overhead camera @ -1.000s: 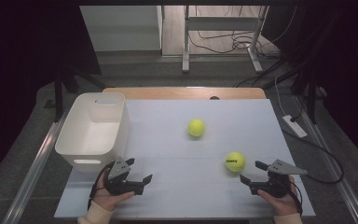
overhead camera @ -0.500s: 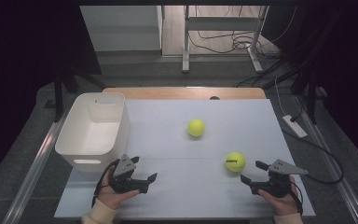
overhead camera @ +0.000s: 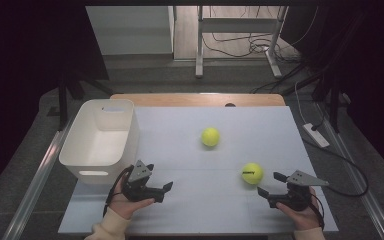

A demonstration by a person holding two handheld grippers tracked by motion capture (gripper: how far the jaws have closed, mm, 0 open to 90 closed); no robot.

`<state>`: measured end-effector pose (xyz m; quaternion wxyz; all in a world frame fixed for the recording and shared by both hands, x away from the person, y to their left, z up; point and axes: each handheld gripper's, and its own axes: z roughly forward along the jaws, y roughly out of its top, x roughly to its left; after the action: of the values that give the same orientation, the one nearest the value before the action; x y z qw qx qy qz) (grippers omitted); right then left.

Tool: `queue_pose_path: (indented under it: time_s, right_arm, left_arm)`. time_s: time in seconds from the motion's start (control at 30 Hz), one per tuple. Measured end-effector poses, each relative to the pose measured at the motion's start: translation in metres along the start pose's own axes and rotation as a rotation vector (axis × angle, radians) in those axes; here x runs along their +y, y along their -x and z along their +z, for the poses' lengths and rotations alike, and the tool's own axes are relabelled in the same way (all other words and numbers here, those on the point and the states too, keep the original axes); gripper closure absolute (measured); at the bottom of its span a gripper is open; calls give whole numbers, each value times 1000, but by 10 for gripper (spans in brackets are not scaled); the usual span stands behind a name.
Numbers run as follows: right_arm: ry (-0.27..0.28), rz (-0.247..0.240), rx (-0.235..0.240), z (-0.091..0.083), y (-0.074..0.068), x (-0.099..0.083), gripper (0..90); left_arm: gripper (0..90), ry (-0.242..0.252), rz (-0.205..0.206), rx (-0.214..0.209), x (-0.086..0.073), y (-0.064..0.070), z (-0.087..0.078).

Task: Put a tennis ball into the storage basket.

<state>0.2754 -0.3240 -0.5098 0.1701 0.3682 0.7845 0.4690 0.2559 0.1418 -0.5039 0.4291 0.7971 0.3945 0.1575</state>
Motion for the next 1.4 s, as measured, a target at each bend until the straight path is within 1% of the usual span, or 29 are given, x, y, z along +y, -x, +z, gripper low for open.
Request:
queue_pose_path:
  time_s: [0.07, 0.13, 0.37, 0.5, 0.57, 0.67, 0.8, 1.1, 1.3, 1.4]
  right_arm:
    - [3, 4, 1, 0, 1, 0, 123]
    - [6, 5, 2, 0, 1, 0, 124]
    - [11, 15, -1, -2, 3, -1, 126]
    - [16, 20, 3, -3, 4, -1, 126]
    - [17, 18, 3, -2, 4, -1, 126]
    - [18, 14, -1, -2, 4, 0, 127]
    - [13, 9, -3, -1, 4, -1, 127]
    - [6, 6, -7, -1, 4, -1, 127]
    - [4, 9, -10, 0, 3, -2, 126]
    - [6, 11, -13, -1, 3, -2, 126]
  left_arm:
    - [92, -15, 1, -2, 3, 0, 4]
    - [92, -18, 5, -1, 5, 1, 4]
    - [95, -16, 3, 11, 16, 0, 6]
    - [96, -14, 2, 7, 22, 0, 8]
    - [96, -16, 10, 10, 25, 2, 10]
    - [96, -25, 18, 3, 30, 3, 13]
    - [95, -35, 22, 3, 33, 3, 16]
    - [97, -35, 10, 1, 39, 1, 23]
    - [96, -46, 20, -7, 50, 4, 27]
    - [96, -48, 35, -7, 56, 6, 26]
